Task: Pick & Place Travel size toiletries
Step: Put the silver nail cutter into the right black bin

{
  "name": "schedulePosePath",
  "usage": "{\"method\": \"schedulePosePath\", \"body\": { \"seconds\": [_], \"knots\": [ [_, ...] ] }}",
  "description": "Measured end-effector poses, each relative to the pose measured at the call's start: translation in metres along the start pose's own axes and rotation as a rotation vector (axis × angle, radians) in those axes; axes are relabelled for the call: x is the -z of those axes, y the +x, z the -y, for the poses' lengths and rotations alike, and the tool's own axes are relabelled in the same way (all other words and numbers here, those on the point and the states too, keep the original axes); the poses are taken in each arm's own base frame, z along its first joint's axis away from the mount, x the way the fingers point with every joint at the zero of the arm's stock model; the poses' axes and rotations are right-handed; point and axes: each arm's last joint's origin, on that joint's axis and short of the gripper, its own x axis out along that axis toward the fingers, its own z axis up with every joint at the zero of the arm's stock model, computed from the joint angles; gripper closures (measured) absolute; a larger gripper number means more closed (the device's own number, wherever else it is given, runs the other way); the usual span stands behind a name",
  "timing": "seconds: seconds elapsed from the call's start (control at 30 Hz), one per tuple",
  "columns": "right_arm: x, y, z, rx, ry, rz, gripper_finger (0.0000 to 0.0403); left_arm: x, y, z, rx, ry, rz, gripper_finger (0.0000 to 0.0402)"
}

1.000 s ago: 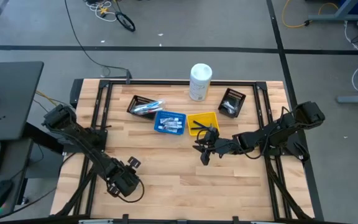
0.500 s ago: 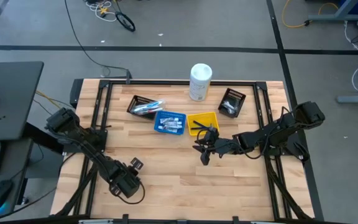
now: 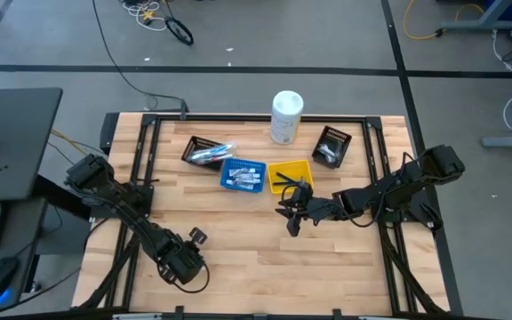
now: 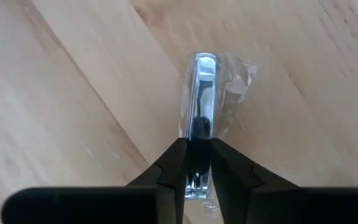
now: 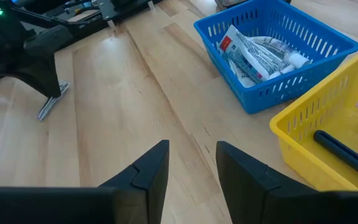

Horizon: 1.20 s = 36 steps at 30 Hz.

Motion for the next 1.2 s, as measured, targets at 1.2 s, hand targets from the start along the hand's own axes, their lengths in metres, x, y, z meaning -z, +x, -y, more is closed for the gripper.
{"method": "schedulePosePath", "body": {
  "seconds": [1.2],
  "knots": [
    [0.022,0.026,-0.024,-0.211,-0.507,0.166,0.0271,-0.044,-0.010,-0.138,-0.467,-0.513,0.592,0.0345]
  ]
}}
